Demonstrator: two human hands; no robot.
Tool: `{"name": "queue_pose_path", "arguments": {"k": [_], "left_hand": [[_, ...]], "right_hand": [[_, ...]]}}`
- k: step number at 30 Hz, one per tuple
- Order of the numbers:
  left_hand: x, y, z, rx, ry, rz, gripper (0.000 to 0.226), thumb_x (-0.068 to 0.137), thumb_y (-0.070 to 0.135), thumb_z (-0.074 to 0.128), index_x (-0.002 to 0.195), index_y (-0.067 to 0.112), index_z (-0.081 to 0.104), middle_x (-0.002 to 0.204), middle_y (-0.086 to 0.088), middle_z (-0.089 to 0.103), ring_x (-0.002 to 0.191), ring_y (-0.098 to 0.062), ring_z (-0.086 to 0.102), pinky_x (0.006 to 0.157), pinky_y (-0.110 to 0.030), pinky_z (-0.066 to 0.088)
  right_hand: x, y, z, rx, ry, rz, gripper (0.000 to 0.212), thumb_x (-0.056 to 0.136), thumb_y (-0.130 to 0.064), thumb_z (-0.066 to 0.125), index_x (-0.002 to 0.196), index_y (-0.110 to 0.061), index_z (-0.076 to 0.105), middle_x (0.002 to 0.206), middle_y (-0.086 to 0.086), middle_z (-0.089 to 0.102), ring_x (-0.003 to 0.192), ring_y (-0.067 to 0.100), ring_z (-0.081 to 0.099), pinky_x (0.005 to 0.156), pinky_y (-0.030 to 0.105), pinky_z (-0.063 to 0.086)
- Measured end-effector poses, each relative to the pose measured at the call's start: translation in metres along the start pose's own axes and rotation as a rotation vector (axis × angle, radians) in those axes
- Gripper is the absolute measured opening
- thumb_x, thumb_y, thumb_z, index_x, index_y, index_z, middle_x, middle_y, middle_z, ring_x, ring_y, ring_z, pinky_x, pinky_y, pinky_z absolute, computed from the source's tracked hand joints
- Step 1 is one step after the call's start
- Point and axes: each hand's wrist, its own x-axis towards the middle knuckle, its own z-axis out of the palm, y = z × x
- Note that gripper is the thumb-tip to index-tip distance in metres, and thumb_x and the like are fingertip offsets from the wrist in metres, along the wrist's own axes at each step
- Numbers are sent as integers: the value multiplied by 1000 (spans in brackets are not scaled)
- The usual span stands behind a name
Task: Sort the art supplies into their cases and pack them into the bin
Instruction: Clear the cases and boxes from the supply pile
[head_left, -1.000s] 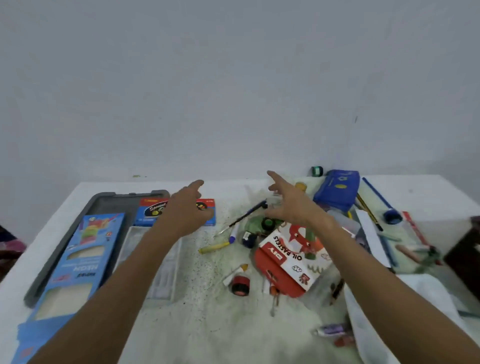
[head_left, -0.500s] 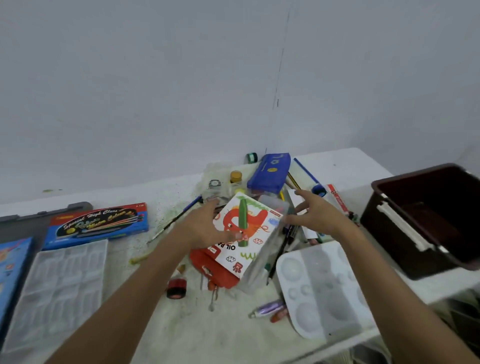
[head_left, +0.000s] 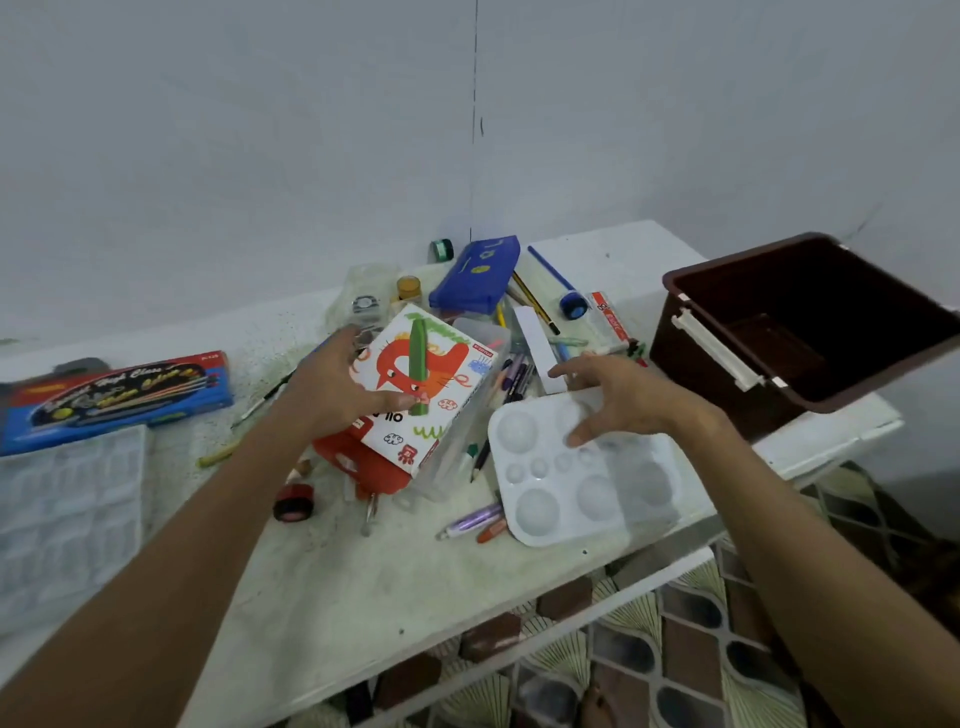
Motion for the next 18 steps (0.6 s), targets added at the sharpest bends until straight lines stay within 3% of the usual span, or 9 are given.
{"name": "queue_pose_path", "arguments": {"k": [5, 9, 13, 18], "left_hand": [[-13, -4, -26, -174, 87, 6, 98, 61, 37, 88, 143, 25, 36, 121, -3, 60, 93, -19, 61, 78, -33, 49], [-35, -20, -78, -322, 264, -46, 90, 65, 38, 85, 142, 25, 38, 117, -1, 51, 101, -21, 55, 77, -33, 45], [-72, -72, -153, -381, 504, -185, 93, 66, 36, 85, 144, 22, 36, 120, -3, 53, 101, -23, 58, 80, -36, 48], [-147, -160, -220, -370, 768, -428, 97, 67, 33, 85, 146, 14, 31, 135, -14, 51, 109, -30, 57, 88, -41, 48]], "right_hand": [[-16, -27, -33, 194, 160, -79, 70, 57, -32, 90, 118, -39, 56, 98, 1, 68, 92, 16, 65, 77, 19, 49], [-5, -80, -40, 370, 284, -177, 69, 63, -38, 85, 125, -34, 53, 87, -1, 72, 70, 7, 67, 65, 21, 52], [36, -164, 4, 466, 297, -257, 73, 67, -51, 80, 130, -32, 50, 85, -5, 68, 73, 10, 67, 65, 27, 53], [60, -275, 93, 565, 179, -334, 76, 76, -50, 73, 139, -26, 40, 112, 6, 56, 92, 15, 58, 74, 25, 48]]}}
